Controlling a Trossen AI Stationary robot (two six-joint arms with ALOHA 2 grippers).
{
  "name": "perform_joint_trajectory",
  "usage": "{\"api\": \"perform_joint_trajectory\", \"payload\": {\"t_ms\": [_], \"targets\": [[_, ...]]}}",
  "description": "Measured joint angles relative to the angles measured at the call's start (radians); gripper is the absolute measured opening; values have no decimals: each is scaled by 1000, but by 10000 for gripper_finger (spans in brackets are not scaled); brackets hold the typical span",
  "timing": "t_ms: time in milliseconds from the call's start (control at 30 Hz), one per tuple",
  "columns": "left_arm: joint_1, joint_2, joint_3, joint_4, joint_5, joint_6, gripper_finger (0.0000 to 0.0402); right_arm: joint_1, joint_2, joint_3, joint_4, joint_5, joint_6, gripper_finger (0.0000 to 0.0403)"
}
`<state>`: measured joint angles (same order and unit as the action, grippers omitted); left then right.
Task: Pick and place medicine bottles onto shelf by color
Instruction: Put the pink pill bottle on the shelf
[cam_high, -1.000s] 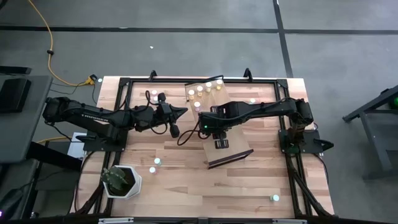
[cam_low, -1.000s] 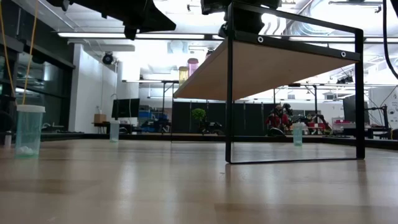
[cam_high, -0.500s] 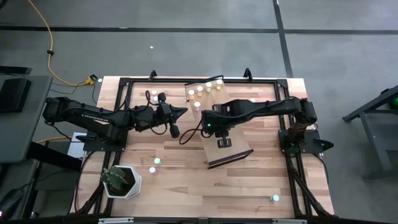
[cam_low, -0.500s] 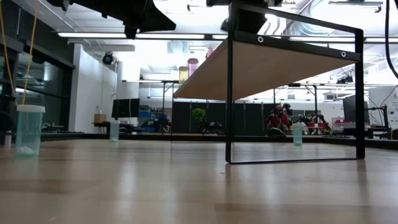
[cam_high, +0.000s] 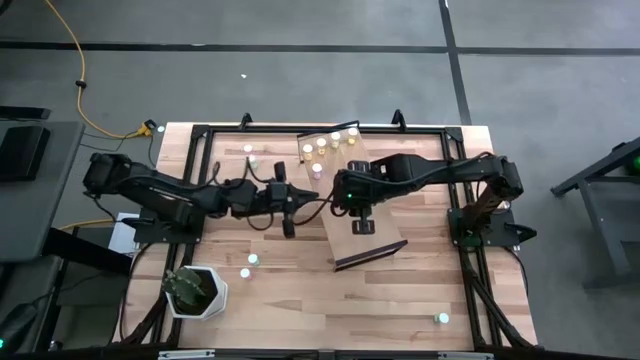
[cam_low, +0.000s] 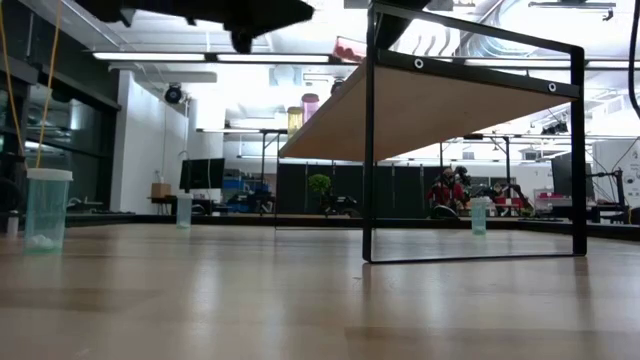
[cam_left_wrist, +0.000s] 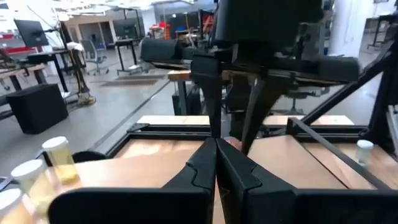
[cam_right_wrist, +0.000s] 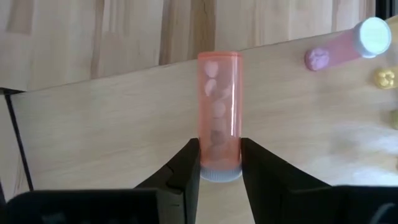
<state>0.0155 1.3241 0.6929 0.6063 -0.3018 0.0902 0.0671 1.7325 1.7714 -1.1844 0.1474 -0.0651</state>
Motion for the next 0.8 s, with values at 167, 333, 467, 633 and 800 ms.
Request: {"api": "perform_joint_trajectory", "payload": {"t_ms": [167,333,467,633,800], "targets": [[11,82,65,-9,3,-7,0,-1,0,0,12,-2,-3,92],[11,154,111,-9,4,-7,0,-1,0,0,39,-20,-6,92],[11,192,135,-10,4,-7,0,-1,0,0,35,-21,-6,92],[11,193,136,-25,4,-7,0,-1,0,0,37,-22,-15,92],[11,193,136,-47,4,-7,0,-1,0,0,38,-21,-26,92]]}}
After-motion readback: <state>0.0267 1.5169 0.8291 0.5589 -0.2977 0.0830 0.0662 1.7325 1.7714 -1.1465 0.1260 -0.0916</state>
